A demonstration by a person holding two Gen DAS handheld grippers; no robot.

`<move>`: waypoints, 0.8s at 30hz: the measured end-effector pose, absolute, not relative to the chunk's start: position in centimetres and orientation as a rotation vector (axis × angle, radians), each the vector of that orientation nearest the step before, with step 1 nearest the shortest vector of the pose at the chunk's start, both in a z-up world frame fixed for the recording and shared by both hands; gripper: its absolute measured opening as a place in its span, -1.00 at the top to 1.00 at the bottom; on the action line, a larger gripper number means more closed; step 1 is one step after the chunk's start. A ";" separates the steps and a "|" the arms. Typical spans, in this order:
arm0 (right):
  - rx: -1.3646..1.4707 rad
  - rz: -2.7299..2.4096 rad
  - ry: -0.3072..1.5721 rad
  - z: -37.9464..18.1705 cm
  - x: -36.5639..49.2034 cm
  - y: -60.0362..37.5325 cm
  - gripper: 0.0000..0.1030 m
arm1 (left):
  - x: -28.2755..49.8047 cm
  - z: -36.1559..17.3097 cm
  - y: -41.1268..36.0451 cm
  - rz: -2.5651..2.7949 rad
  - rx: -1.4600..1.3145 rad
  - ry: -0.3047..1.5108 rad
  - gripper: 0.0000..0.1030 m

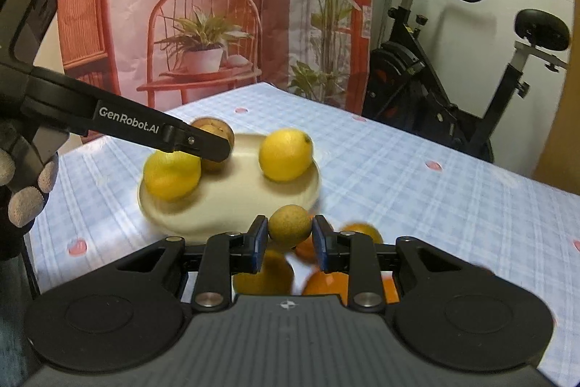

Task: Organize fruits
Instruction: 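Lift the small brown fruit with both tools and carry it over the plate, then open both tools to drop the small brown fruit onto the plate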

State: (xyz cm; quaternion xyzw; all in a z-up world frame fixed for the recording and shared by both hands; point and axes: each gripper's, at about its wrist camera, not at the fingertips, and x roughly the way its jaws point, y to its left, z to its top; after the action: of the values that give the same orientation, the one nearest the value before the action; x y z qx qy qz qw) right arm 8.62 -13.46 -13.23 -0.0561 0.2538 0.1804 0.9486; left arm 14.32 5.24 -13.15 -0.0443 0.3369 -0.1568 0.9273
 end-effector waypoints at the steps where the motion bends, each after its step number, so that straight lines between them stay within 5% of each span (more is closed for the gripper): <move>1: -0.122 0.378 0.514 -13.1 9.1 -13.1 0.43 | 14.9 -13.3 5.6 -0.320 -0.094 0.704 0.48; 24: -0.338 0.336 0.654 -16.9 17.8 -8.0 0.44 | 20.0 -16.3 4.5 -0.326 -0.013 0.812 0.47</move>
State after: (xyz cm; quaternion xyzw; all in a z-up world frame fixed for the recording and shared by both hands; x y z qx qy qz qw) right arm 17.77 -8.04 -16.92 -0.1643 0.3182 0.1635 0.9193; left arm 20.00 4.52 -16.28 -0.0063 0.3930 -0.1579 0.9058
